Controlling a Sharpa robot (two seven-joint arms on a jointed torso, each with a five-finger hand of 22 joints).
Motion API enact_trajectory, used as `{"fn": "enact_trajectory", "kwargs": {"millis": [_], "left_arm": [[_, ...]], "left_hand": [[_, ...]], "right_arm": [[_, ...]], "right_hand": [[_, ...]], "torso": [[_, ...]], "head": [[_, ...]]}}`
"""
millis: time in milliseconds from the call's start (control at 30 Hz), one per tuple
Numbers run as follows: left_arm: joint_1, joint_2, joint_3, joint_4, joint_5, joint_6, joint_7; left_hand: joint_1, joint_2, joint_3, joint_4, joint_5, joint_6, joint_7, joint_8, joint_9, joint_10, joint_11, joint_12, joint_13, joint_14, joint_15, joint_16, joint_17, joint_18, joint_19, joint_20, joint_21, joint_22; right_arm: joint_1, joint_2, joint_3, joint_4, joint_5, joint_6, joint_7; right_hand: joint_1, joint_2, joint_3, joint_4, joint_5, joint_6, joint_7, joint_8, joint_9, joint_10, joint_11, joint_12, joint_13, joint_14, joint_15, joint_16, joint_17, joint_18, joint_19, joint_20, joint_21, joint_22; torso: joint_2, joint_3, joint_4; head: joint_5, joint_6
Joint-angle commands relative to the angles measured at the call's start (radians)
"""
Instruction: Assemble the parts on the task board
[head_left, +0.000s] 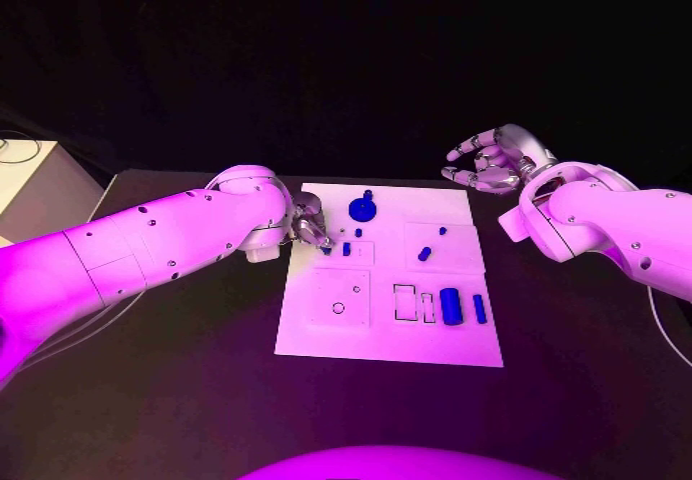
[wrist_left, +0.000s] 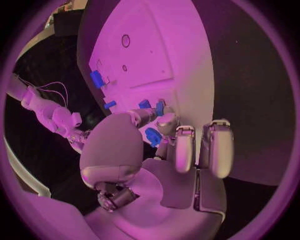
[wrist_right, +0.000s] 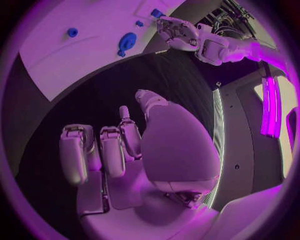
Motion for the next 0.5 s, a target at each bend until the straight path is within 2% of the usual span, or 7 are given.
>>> {"fn": "enact_trajectory", "kwargs": {"millis": [33, 500], "left_arm": [[-0.010, 0.000, -0.007, 0.000, -0.008, 0.045, -0.004], [-0.010, -0.001, -0.007, 0.005, -0.014, 0.048, -0.004]], "left_hand": [[-0.003, 0.009, 0.169, -0.163, 0.003, 0.002, -0.008, 0.000, 0.002, 0.008, -0.001, 0.005, -0.001, 0.108, -0.007, 0.004, 0.263, -0.007, 0.028, -0.005, 0.007, 0.146], [-0.003, 0.009, 0.169, -0.163, 0.003, 0.002, -0.008, 0.000, 0.002, 0.008, -0.001, 0.005, -0.001, 0.108, -0.007, 0.004, 0.263, -0.007, 0.028, -0.005, 0.007, 0.146]], "right_arm": [[0.000, 0.000, 0.000, 0.001, -0.006, 0.014, 0.004], [-0.001, 0.000, 0.000, 0.000, -0.006, 0.015, 0.004]], "right_hand": [[-0.006, -0.006, 0.007, 0.001, 0.004, -0.005, 0.001, 0.006, 0.001, -0.005, 0.000, -0.006, 0.053, 0.078, -0.005, -0.003, 0.157, 0.009, 0.063, -0.009, -0.005, 0.202], [-0.006, -0.006, 0.007, 0.001, 0.004, -0.005, 0.001, 0.006, 0.001, -0.005, 0.000, -0.006, 0.053, 0.078, -0.005, -0.003, 0.157, 0.009, 0.063, -0.009, -0.005, 0.202]], "torso": [[0.000, 0.0005, -0.0008], [0.000, 0.0003, -0.0004]], "head": [[0.001, 0.000], [0.001, -0.002]]}}
